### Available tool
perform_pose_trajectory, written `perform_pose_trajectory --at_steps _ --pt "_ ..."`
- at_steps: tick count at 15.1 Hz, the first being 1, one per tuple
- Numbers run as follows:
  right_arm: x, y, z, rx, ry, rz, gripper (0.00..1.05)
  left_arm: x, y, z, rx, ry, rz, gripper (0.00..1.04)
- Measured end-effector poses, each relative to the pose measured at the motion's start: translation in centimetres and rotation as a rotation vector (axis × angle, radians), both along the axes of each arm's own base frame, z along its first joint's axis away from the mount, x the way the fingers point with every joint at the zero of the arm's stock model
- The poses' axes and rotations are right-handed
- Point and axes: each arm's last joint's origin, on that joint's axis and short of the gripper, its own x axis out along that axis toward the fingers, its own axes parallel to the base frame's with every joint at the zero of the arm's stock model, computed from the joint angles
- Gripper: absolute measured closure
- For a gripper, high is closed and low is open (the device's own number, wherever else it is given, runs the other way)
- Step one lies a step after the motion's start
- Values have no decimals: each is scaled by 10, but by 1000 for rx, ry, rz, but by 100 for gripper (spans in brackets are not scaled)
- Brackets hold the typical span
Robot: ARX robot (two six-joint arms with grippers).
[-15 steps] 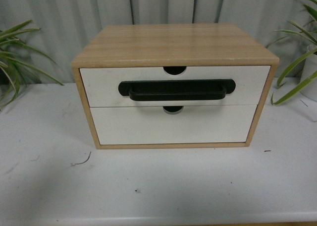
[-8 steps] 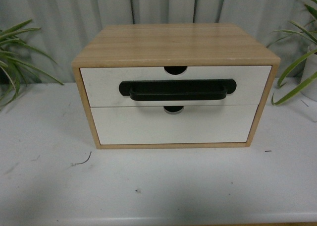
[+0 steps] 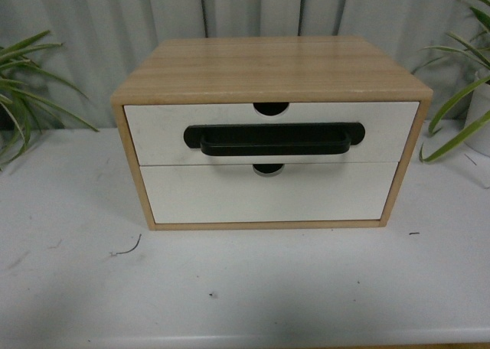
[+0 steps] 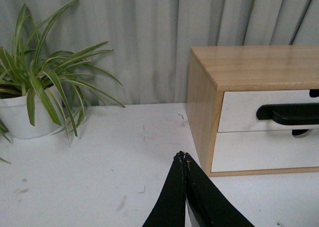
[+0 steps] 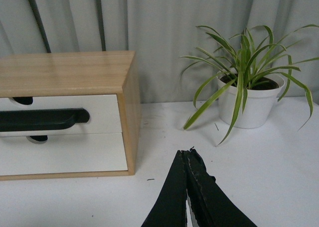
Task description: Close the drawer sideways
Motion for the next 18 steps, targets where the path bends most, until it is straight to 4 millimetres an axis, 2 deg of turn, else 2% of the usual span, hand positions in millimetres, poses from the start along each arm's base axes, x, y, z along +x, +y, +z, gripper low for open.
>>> perform_pose_trajectory --at_steps 4,5,6,7,14,15,17,18 --pt "-9 0 -6 0 54 1 103 -5 0 0 0 0 0 103" --pt "-14 0 -2 0 -2 0 103 -9 0 -4 0 32 1 103" --pt "-14 0 -3 0 6 0 103 -14 0 -7 1 46 -2 103" --pt "-14 0 -4 0 17 -1 103 -16 0 0 1 -11 -2 103" --pt "-14 0 -4 0 11 0 103 -16 0 -4 1 11 0 103" --pt "-14 0 -4 -1 11 0 96 -16 0 -4 0 11 0 96" --pt "-14 0 -4 -1 11 0 68 -15 0 -4 0 11 0 67" --pt "-14 0 -4 -1 11 0 39 -15 0 -4 1 11 0 40"
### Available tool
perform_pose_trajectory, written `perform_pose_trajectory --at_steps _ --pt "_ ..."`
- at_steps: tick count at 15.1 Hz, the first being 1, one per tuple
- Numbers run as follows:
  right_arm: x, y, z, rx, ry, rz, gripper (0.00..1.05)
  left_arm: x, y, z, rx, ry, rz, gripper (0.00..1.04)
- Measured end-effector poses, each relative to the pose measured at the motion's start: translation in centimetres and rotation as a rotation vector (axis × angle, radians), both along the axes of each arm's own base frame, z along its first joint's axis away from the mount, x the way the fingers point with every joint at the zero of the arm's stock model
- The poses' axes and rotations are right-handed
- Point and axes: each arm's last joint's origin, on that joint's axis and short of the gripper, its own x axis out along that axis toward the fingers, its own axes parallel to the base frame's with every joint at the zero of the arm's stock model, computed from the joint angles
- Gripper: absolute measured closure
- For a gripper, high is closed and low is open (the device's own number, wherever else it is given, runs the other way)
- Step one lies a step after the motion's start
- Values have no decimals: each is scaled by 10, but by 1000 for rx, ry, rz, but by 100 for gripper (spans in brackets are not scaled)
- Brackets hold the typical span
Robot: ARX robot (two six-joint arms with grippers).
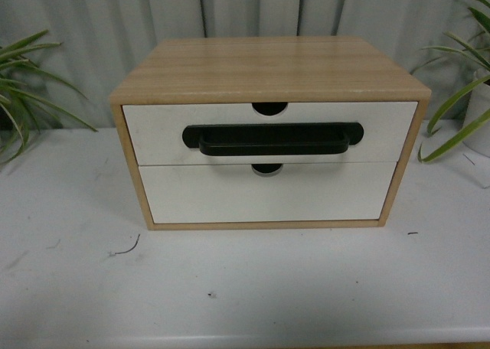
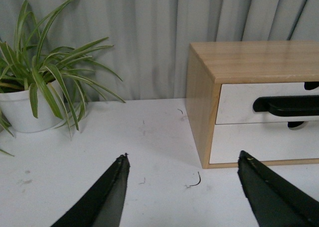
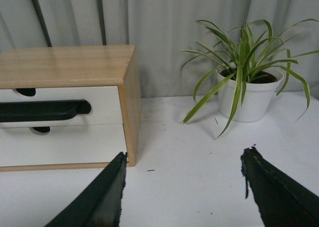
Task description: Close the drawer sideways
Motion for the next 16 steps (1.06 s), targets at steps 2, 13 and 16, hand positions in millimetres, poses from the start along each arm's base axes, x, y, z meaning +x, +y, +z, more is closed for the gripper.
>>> perform_pose_trajectory --at_steps 2,13,16 --pt "0 0 0 0 0 0 8 0 0 0 0 0 0 7" --pt "0 0 0 0 0 0 6 0 0 0 2 0 0 7" --pt "0 0 0 0 0 0 6 0 0 0 2 0 0 7"
